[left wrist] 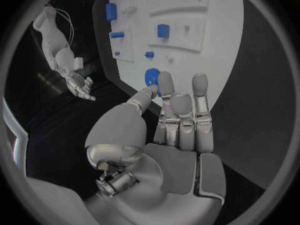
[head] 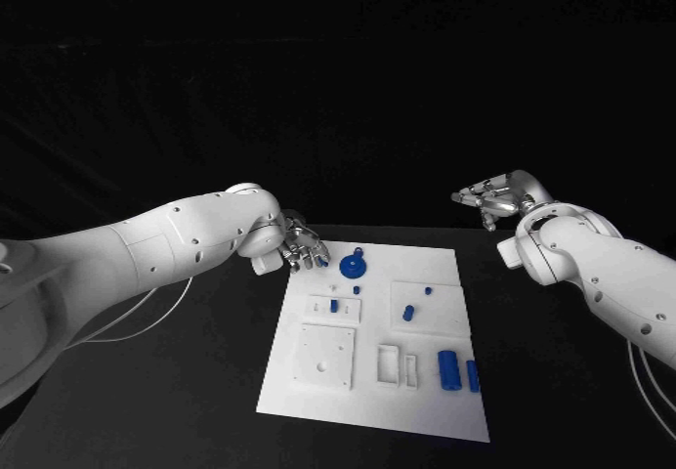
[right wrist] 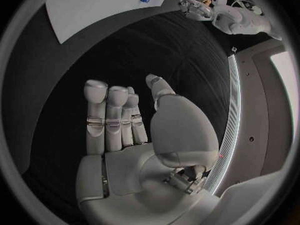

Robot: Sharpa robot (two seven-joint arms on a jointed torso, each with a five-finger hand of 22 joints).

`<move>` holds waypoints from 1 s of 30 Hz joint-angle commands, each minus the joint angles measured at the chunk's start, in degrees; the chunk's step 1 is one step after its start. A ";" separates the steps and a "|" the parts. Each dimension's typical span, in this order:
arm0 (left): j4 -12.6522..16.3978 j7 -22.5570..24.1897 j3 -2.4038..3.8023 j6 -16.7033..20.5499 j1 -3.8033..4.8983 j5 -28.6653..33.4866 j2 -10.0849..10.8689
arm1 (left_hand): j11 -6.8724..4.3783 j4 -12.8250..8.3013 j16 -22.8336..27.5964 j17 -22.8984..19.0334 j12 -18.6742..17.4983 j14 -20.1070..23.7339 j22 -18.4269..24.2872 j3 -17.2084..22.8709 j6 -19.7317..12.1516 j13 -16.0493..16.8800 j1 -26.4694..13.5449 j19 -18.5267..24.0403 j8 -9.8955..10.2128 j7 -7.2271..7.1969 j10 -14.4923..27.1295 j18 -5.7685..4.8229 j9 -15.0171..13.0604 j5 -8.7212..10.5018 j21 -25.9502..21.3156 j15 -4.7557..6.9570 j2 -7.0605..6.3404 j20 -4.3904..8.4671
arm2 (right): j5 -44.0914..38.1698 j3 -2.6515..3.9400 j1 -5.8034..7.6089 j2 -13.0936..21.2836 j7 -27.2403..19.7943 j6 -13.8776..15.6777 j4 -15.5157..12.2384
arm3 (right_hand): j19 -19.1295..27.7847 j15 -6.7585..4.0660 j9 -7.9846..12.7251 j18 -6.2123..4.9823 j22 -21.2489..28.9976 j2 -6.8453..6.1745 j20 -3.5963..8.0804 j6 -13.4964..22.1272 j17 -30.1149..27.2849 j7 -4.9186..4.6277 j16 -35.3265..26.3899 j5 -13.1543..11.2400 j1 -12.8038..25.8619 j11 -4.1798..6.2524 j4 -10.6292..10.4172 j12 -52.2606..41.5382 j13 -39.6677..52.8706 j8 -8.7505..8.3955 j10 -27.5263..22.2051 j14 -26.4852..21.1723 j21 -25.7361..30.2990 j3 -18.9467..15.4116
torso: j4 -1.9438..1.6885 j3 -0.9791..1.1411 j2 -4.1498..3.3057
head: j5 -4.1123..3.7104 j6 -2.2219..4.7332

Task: Assemble the parts on the task board

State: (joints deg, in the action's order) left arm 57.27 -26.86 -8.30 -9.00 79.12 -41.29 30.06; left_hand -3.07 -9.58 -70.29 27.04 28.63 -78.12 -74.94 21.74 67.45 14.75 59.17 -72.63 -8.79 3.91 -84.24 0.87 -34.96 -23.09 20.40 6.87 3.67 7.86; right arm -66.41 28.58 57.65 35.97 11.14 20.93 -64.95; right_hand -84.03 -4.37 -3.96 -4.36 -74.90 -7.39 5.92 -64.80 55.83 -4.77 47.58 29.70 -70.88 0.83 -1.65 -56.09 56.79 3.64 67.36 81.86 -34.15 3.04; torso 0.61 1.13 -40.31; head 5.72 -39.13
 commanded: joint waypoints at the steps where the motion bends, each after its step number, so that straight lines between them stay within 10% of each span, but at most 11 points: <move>1: 4.13 -0.93 -0.12 5.41 0.13 1.08 1.81 | -0.68 -3.21 0.32 0.41 0.75 -0.64 -1.06 2.48 5.83 -0.09 -0.57 -0.64 0.64 -4.63 -2.55 -0.05 -0.56 -0.99 0.40 0.15 0.28 -0.02 | -0.12 0.01 0.00 0.12 -0.18 -0.98 -0.21 | -2.17 -0.07 0.07 -1.07 -3.94 -0.02 -0.42 0.27 0.00 0.07 -0.18 0.18 0.35 -0.08 0.02 0.12 0.00 -0.05 -0.23 -0.20 0.17 0.28 | -0.36 -0.03 0.34 | 0.04 0.26; 5: 9.84 -1.21 -0.48 7.80 0.15 -0.88 4.92 | -0.87 -3.92 0.42 1.03 1.85 -1.34 -1.10 2.85 6.58 -0.11 -1.22 -1.18 1.08 -4.80 -2.57 0.03 -0.82 -2.04 1.10 0.41 0.41 0.22 | -0.10 0.01 0.00 0.24 -0.19 -1.07 -0.31 | -2.16 -0.07 0.07 -1.08 -3.93 -0.03 -0.42 0.27 0.00 0.07 -0.17 0.19 0.41 -0.08 0.00 0.16 -0.03 -0.05 -0.25 -0.20 0.22 0.25 | -0.44 -0.14 0.53 | -0.01 0.30; 14: 19.24 -1.58 -3.35 14.36 0.13 -8.28 10.49 | -1.12 -4.17 0.47 2.11 3.48 -2.29 -1.05 3.01 7.69 -0.14 -1.56 -1.51 1.57 -5.09 -2.62 0.13 -1.28 -2.61 2.03 0.54 0.18 0.32 | -0.07 -0.01 -0.07 0.55 -0.20 -1.25 -0.50 | -2.16 -0.07 0.07 -1.08 -3.93 -0.03 -0.42 0.27 0.00 0.07 -0.17 0.19 0.41 -0.08 0.00 0.16 -0.03 -0.05 -0.25 -0.20 0.22 0.25 | -0.71 -0.19 0.83 | -0.03 -0.75; 30: 24.56 -1.12 -5.04 21.43 -2.50 -15.00 12.51 | -1.25 -3.55 0.19 3.83 4.44 -2.98 -1.05 3.28 8.36 -0.20 -1.14 -1.73 2.09 -5.22 -2.63 0.33 -1.48 -2.69 2.79 0.65 -0.37 0.34 | -0.04 -0.02 -0.35 0.90 -0.23 -1.34 -0.76 | -2.17 -0.07 0.06 -1.08 -3.92 0.01 -0.42 0.26 -0.01 0.08 -0.19 0.27 0.46 -0.08 -0.03 0.14 -0.01 -0.04 -0.23 -0.18 0.22 0.12 | -0.83 -0.25 0.80 | 0.32 -1.78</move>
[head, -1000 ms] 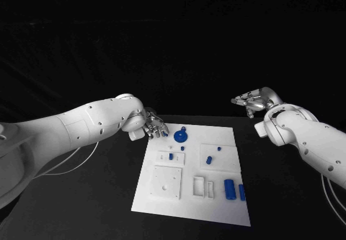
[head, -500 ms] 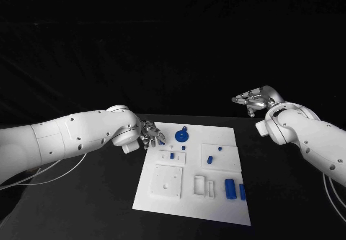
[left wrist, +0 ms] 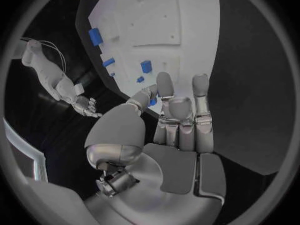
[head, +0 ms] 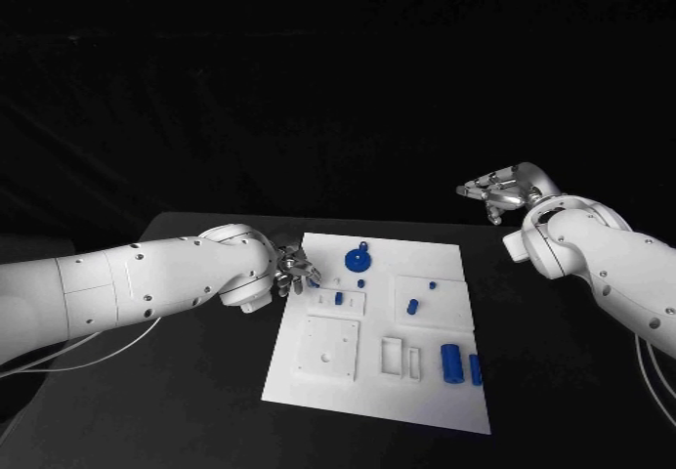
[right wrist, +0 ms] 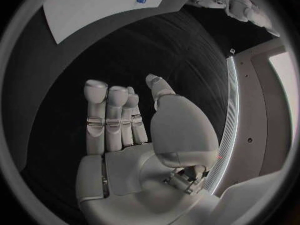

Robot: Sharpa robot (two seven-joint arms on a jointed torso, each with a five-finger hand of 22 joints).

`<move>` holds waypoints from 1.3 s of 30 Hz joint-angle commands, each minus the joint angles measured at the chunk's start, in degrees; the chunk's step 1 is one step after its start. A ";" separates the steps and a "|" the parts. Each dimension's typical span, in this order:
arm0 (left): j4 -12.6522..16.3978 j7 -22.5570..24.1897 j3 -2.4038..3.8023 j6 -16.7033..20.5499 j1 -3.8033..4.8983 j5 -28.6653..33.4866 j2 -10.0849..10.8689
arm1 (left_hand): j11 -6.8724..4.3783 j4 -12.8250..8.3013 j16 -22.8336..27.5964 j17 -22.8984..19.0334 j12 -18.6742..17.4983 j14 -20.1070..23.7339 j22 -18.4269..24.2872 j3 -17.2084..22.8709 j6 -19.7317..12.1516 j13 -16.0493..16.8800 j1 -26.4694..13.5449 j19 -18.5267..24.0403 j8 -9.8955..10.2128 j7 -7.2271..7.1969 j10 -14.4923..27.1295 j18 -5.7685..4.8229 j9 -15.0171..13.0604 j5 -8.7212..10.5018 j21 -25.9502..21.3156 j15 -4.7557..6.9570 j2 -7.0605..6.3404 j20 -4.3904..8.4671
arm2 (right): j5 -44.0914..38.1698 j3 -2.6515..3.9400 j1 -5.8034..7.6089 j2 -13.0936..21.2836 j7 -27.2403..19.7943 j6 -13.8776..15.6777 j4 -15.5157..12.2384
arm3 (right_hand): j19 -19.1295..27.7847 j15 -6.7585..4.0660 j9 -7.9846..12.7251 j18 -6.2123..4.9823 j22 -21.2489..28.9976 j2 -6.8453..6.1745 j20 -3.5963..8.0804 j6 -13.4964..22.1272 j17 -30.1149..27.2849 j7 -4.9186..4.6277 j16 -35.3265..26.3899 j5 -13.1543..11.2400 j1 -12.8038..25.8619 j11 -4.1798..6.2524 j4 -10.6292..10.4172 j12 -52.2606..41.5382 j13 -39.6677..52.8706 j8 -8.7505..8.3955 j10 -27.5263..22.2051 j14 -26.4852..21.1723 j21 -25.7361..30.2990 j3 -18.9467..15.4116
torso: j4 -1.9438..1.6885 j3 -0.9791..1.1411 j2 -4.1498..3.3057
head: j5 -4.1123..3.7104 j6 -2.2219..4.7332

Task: Assemble the parts on the task board

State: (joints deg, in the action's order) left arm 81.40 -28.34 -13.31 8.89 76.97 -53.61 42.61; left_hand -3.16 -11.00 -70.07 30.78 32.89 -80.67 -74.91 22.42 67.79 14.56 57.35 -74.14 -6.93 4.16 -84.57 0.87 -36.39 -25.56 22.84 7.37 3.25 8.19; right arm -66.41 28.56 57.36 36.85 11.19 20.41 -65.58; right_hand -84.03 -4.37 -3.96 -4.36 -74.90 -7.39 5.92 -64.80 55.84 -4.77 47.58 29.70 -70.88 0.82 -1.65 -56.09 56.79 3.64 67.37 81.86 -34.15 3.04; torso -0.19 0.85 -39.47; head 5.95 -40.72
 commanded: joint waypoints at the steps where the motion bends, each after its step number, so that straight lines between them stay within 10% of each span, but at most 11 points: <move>1: 0.56 0.47 -0.06 3.86 -0.59 -2.76 -0.07 | -1.16 -2.13 -0.04 0.09 0.18 -0.43 -1.07 2.60 8.02 -0.01 0.68 -0.23 0.23 -5.47 -2.30 0.32 -0.05 -0.22 0.35 0.14 0.05 0.01 | -0.02 0.00 -0.07 0.01 -0.27 -0.84 -0.13 | -2.17 -0.07 0.06 -1.08 -3.92 0.01 -0.42 0.26 -0.02 0.08 -0.19 0.28 0.46 -0.08 -0.03 0.14 -0.01 -0.04 -0.24 -0.18 0.22 0.12 | -0.03 0.04 -0.06 | 0.04 -0.21; 19: 0.74 -0.08 -0.60 3.75 -2.54 -4.85 -1.04 | -1.23 -1.28 -0.51 1.17 0.73 -0.51 -1.03 2.76 7.86 0.10 1.13 -0.12 0.09 -5.54 -2.30 0.31 -1.31 -0.07 1.02 0.21 -0.30 0.09 | 0.03 -0.01 -0.19 -0.10 -0.21 -0.95 -0.13 | -2.17 -0.07 0.06 -1.08 -3.92 0.01 -0.42 0.26 -0.02 0.08 -0.19 0.28 0.46 -0.08 -0.03 0.14 -0.01 -0.04 -0.24 -0.18 0.22 0.12 | 0.00 0.10 -0.01 | -0.17 -0.57; 39: 1.10 -0.92 -0.62 1.02 -2.77 -7.45 -1.28 | -1.25 -1.15 -0.91 1.72 1.01 -0.56 -1.04 2.79 7.94 0.24 1.37 -0.02 0.13 -5.57 -2.28 0.38 -1.62 0.03 1.24 0.14 -0.41 -0.01 | -0.02 -0.01 -0.20 0.02 0.14 -1.20 -0.07 | -2.20 -0.08 0.07 -1.09 -3.92 0.15 -0.41 0.26 0.00 0.09 -0.18 0.25 0.44 -0.07 -0.07 0.06 0.06 -0.04 -0.18 -0.15 0.23 0.17 | -0.04 0.06 -0.01 | -0.15 -0.53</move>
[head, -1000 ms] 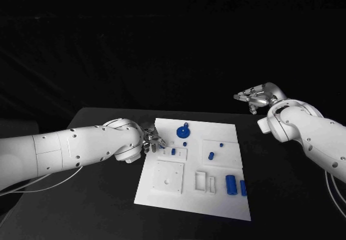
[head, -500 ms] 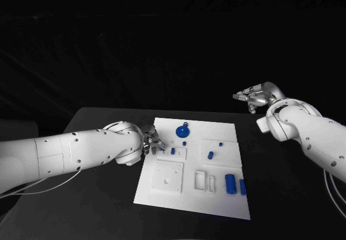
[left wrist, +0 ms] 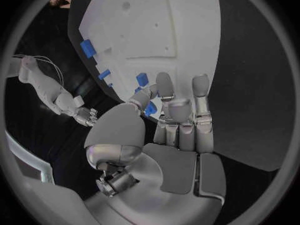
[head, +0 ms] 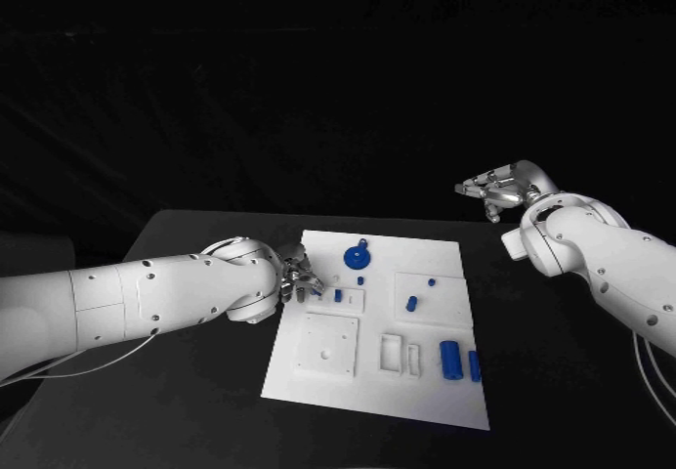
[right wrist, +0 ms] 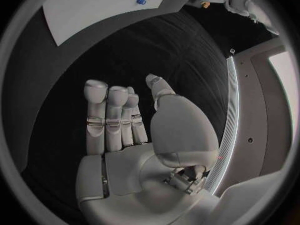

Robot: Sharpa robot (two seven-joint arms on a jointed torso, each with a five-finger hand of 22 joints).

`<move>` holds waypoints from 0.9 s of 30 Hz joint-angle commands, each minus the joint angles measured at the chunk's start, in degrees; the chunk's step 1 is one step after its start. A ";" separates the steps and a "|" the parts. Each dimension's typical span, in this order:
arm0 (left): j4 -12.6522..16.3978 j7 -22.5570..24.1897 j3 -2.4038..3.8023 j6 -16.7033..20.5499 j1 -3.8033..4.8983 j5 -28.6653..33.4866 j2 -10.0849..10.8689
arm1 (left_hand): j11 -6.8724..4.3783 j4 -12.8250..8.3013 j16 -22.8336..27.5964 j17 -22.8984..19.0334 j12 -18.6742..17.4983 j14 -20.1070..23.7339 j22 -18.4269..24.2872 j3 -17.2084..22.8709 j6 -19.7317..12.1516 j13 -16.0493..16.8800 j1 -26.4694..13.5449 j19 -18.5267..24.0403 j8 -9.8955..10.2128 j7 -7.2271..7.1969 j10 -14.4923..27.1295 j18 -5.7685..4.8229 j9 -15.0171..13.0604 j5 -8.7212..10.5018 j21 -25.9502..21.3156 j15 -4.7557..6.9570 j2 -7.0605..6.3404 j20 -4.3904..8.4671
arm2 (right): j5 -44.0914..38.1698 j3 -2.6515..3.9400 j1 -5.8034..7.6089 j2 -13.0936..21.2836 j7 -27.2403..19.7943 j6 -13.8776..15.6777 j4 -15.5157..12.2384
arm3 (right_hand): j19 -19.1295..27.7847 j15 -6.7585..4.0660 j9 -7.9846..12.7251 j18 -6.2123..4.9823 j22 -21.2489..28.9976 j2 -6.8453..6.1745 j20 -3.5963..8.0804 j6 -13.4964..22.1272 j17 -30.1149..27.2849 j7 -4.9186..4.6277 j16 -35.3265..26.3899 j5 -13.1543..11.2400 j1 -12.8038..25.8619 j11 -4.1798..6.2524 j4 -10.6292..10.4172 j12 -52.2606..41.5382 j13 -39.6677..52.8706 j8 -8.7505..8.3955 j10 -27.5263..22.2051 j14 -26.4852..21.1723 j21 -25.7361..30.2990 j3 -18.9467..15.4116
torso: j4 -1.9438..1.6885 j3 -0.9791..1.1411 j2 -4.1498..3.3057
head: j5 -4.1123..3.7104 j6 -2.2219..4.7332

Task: Assemble the parts on the task board

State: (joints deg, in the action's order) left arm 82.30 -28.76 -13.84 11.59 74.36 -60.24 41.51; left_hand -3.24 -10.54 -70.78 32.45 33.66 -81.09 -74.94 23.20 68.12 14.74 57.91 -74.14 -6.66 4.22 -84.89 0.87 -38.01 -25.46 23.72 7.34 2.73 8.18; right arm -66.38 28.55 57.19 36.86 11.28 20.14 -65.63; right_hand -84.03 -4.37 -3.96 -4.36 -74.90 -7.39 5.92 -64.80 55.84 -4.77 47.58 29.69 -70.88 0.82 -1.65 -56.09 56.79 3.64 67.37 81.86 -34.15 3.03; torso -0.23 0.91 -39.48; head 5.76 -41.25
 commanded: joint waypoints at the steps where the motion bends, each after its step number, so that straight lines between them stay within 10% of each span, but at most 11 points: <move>1: 0.21 -0.50 -0.09 -1.76 -0.17 -0.82 -0.20 | -1.16 -1.62 -0.16 0.00 0.21 -0.13 -1.00 2.01 7.59 0.05 0.88 -0.01 -0.12 -5.62 -1.96 0.38 -0.02 -0.02 0.36 0.15 0.08 -0.02 | -0.06 0.00 -0.03 0.02 0.08 -0.96 -0.01 | -2.21 -0.08 0.07 -1.09 -3.92 0.15 -0.41 0.26 0.00 0.09 -0.18 0.25 0.44 -0.06 -0.07 0.06 0.06 -0.04 -0.18 -0.15 0.23 0.17 | 0.00 0.00 -0.01 | 0.04 0.00; 27: 0.26 -2.26 -0.08 -5.26 -0.17 -1.35 -0.28 | -1.07 -1.26 -1.30 2.11 0.89 -0.31 -1.03 1.75 7.61 0.02 1.51 0.18 0.63 -5.48 -1.96 0.82 0.53 1.10 0.71 -0.18 0.20 -0.57 | -0.15 0.00 -0.04 0.14 0.31 -1.15 0.14 | -2.20 -0.08 0.07 -1.09 -3.91 0.17 -0.41 0.29 -0.03 0.08 -0.24 0.19 0.41 -0.06 -0.06 0.14 0.00 -0.05 -0.25 -0.18 0.29 0.25 | 0.03 0.05 -0.02 | 0.02 -0.13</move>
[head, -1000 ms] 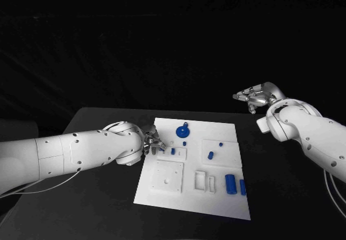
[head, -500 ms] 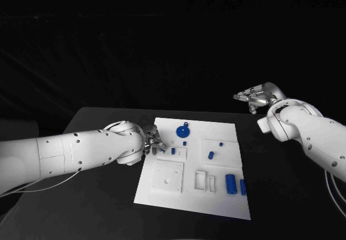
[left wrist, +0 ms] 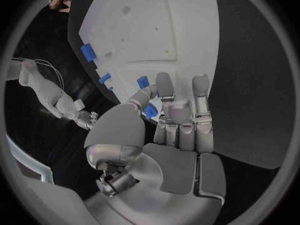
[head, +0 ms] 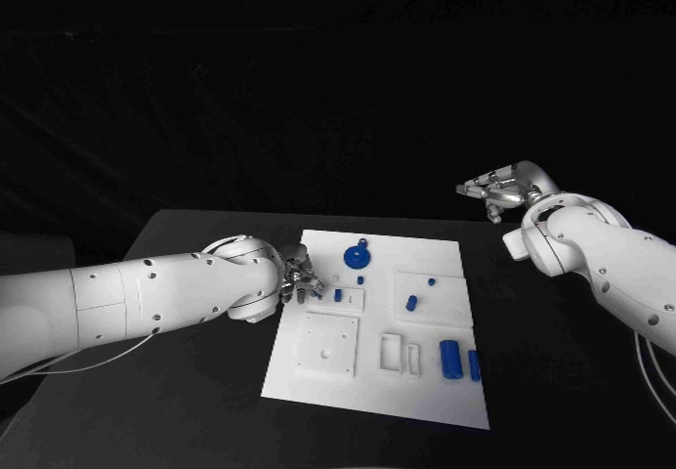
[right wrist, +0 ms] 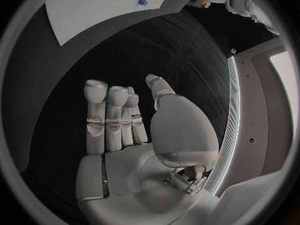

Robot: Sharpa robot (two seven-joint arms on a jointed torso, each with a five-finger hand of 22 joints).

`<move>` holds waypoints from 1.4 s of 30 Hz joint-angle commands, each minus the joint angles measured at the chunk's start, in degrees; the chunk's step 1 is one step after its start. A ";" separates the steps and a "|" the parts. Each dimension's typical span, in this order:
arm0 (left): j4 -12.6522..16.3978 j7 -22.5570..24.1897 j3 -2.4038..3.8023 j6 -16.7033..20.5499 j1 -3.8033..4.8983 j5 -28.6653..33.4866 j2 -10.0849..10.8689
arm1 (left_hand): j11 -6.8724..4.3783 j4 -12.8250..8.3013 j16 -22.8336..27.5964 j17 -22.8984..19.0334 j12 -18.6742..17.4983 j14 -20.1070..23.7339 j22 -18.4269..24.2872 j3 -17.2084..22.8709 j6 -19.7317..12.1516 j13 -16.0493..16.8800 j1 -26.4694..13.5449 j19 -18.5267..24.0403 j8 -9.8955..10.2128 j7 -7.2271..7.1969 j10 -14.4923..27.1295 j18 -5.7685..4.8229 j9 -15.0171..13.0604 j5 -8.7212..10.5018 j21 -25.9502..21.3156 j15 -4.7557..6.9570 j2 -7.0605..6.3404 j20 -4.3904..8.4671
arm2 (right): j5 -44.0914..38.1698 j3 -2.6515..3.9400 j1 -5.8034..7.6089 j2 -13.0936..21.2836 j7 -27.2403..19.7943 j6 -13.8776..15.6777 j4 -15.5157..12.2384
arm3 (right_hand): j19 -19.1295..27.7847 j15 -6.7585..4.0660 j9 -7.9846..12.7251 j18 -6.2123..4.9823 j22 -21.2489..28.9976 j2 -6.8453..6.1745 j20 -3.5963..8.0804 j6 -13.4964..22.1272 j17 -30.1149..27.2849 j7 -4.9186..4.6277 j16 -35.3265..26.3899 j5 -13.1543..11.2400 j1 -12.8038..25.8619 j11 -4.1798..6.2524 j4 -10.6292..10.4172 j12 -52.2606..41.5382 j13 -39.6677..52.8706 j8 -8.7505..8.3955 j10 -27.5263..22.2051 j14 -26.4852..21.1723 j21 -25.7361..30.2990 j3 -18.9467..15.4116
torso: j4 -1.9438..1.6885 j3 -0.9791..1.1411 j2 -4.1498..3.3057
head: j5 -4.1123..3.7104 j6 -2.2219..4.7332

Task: Assemble the parts on the task board

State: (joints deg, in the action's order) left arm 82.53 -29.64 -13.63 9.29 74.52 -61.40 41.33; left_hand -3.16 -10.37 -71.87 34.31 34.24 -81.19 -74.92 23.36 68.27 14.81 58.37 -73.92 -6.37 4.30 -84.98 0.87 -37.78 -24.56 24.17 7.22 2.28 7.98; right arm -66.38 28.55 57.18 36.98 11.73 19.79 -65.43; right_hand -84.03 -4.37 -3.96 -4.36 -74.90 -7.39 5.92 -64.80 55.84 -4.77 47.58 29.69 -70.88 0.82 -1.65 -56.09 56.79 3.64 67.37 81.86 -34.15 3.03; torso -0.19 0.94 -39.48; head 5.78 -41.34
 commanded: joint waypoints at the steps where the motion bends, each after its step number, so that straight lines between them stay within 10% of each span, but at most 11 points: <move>1: 0.06 -1.45 -0.29 -3.13 -0.33 -0.18 -0.10 | -1.15 -1.39 -0.26 0.45 0.38 -0.23 -1.05 1.52 7.55 -0.09 1.10 -0.01 0.43 -5.57 -1.88 0.86 0.44 0.34 0.33 -0.06 0.65 -0.41 | -0.15 0.00 -0.03 0.02 -0.15 -0.79 -0.06 | -2.20 -0.08 0.07 -1.09 -3.91 0.17 -0.41 0.29 -0.04 0.08 -0.24 0.19 0.42 -0.06 -0.06 0.14 0.00 -0.05 -0.25 -0.18 0.29 0.25 | -0.01 0.01 -0.02 | -0.02 -0.06; 34: 0.51 -3.08 -0.29 -4.91 -0.39 -1.74 -0.37 | -1.23 -0.34 -1.95 3.80 1.98 -0.56 -1.07 0.70 8.43 -0.57 2.93 0.21 2.44 -5.40 -1.86 1.85 3.85 2.36 1.79 -0.34 0.38 -1.25 | -0.15 0.00 -0.06 0.24 -0.22 -0.85 -0.14 | -2.21 -0.08 0.07 -1.08 -3.92 0.17 -0.41 0.24 -0.05 0.09 -0.26 0.21 0.52 -0.06 -0.09 0.15 -0.02 -0.04 -0.26 -0.17 0.35 0.35 | 0.00 0.02 -0.01 | -0.13 -0.26; 42: 0.74 -3.16 -0.29 -7.06 -0.42 -2.14 -0.34 | -1.33 -1.79 -2.63 4.71 2.50 -0.55 -1.13 1.58 8.93 -0.92 1.78 0.16 2.41 -5.51 -1.92 1.94 4.15 -0.55 2.80 -0.13 -0.10 -1.03 | -0.15 0.00 -0.12 0.25 -0.25 -0.93 -0.16 | -2.21 -0.08 0.07 -1.08 -3.92 0.17 -0.41 0.24 -0.05 0.09 -0.26 0.21 0.52 -0.06 -0.09 0.15 -0.02 -0.04 -0.26 -0.17 0.35 0.35 | -0.01 0.00 0.01 | -0.14 -0.32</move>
State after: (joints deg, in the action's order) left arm 83.24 -31.29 -13.35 6.33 74.81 -63.37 41.06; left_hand -2.89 -10.53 -74.29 38.96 36.49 -81.55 -74.95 23.41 69.02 13.94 59.66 -73.71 -4.29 4.34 -85.26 1.77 -34.56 -24.92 26.82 7.00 1.31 6.95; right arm -66.38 28.54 57.09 37.23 11.77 19.64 -65.49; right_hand -84.03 -4.37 -3.96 -4.36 -74.90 -7.39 5.92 -64.80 55.84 -4.77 47.58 29.69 -70.88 0.82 -1.65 -56.09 56.79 3.64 67.37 81.86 -34.15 3.03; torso -0.18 0.95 -39.49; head 5.64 -41.68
